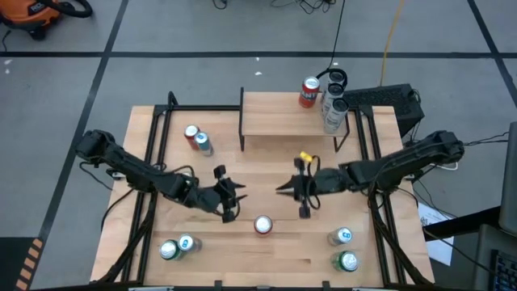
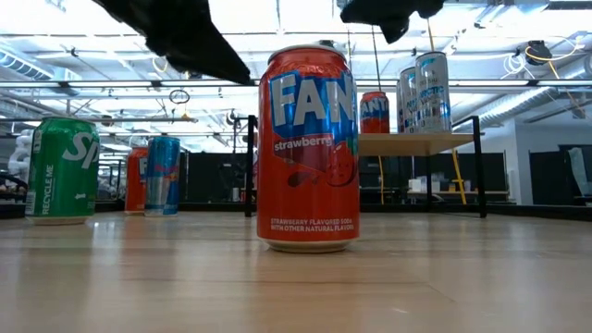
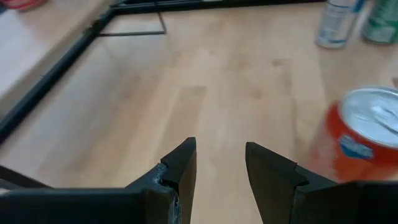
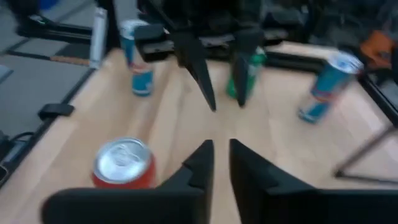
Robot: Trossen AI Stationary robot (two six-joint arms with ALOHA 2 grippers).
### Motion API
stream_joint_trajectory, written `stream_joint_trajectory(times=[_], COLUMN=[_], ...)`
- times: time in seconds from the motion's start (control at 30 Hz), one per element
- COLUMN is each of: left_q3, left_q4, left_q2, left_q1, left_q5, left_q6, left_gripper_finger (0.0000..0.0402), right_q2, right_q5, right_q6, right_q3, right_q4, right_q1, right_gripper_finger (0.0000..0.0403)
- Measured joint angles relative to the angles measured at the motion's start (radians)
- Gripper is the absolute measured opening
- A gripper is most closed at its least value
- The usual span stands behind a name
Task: Place canned beverage on shelf
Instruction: Put the bottom red soda can on the shelf aligned with the other red soda can
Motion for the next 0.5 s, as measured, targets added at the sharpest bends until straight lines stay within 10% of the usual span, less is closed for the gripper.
stream_joint_trajectory(times=[0.5], left_q3=[0.0], left_q4=[0.096], left_q2=[0.155], left_q1=[-0.102], left_q5=[0.005], left_q6=[-0.142], left_gripper_finger=[0.0226], right_q2=[0.252], right_q5=[-0.183], right_q6=[0.166], right_q3=[-0.05], right_q4=[0.291], right_q1=[0.049], right_gripper_finger=[0.034])
